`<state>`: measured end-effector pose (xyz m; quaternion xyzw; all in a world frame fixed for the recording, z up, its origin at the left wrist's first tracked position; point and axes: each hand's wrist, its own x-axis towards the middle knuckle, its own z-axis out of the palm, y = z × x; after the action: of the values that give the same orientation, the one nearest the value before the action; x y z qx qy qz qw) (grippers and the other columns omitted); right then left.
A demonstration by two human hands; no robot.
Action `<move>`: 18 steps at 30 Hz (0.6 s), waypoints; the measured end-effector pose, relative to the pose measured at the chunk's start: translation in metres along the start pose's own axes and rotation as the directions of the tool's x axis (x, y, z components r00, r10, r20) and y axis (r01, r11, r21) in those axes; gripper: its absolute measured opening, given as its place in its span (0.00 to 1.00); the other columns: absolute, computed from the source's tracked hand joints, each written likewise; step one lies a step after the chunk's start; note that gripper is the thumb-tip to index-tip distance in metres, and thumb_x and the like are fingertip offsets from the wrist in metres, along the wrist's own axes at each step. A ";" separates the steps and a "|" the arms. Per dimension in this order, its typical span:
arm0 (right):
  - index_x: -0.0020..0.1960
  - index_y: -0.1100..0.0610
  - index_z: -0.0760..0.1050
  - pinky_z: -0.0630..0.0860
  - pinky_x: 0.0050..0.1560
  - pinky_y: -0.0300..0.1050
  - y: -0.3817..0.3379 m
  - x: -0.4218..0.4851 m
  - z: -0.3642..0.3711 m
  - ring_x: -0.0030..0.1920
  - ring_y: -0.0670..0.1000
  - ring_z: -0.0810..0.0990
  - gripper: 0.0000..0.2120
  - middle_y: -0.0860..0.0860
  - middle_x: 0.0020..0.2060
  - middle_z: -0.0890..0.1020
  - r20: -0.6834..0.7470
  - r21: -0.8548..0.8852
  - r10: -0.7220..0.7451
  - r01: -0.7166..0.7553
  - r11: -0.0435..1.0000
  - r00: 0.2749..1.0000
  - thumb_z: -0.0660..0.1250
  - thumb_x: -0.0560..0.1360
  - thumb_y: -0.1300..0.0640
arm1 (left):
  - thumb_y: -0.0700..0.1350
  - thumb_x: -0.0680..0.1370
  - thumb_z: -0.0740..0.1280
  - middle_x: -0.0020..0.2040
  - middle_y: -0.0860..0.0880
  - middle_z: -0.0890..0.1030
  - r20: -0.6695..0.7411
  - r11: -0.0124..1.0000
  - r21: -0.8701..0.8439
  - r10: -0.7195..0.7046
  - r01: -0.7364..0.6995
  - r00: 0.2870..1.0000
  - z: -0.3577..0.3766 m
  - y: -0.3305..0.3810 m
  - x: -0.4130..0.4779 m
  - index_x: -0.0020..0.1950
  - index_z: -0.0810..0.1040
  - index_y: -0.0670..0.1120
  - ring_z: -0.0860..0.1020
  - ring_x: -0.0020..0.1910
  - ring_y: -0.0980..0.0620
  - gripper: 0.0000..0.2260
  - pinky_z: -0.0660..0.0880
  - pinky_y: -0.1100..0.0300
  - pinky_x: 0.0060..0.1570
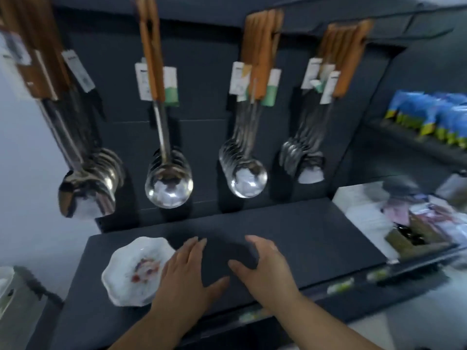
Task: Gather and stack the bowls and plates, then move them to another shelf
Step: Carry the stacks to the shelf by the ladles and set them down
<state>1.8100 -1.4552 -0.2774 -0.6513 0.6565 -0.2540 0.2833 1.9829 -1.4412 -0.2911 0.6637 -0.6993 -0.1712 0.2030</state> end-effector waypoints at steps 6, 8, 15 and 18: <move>0.74 0.46 0.61 0.67 0.67 0.42 0.050 -0.096 -0.141 0.71 0.46 0.63 0.32 0.42 0.71 0.65 -0.298 -0.151 -0.007 -0.040 0.988 0.955 0.66 0.74 0.38 | 0.68 0.70 0.61 0.77 0.51 0.58 -0.037 0.945 -0.012 0.327 -0.328 0.944 0.003 0.167 -0.041 0.77 0.58 0.48 0.57 0.76 0.51 0.41 0.52 0.60 0.71; 0.74 0.45 0.63 0.68 0.67 0.43 0.069 -0.137 -0.184 0.70 0.45 0.64 0.32 0.41 0.70 0.66 -0.391 -0.170 0.004 -0.076 0.982 0.921 0.66 0.73 0.37 | 0.68 0.72 0.61 0.78 0.53 0.53 -0.020 0.919 -0.008 0.394 -0.394 0.919 0.009 0.221 -0.066 0.78 0.54 0.51 0.52 0.77 0.54 0.40 0.50 0.60 0.73; 0.73 0.44 0.63 0.69 0.66 0.44 0.180 -0.380 -0.360 0.70 0.45 0.65 0.32 0.40 0.70 0.65 -0.661 -0.160 0.125 -0.302 0.940 0.740 0.65 0.73 0.36 | 0.66 0.74 0.61 0.78 0.54 0.53 0.033 0.735 -0.051 0.678 -0.676 0.735 0.076 0.457 -0.235 0.77 0.52 0.52 0.52 0.76 0.55 0.38 0.52 0.58 0.74; 0.73 0.44 0.62 0.69 0.67 0.46 0.230 -0.497 -0.422 0.70 0.47 0.66 0.33 0.41 0.70 0.66 -0.764 -0.136 0.198 -0.454 0.881 0.614 0.64 0.73 0.35 | 0.66 0.73 0.61 0.78 0.53 0.53 0.089 0.637 -0.080 0.771 -0.767 0.631 0.112 0.549 -0.316 0.78 0.51 0.52 0.52 0.76 0.53 0.39 0.53 0.56 0.74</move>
<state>1.3456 -0.9687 -0.1190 -0.3988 0.8540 -0.3268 -0.0690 1.4659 -1.0959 -0.1260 0.2882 -0.9225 -0.1184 0.2277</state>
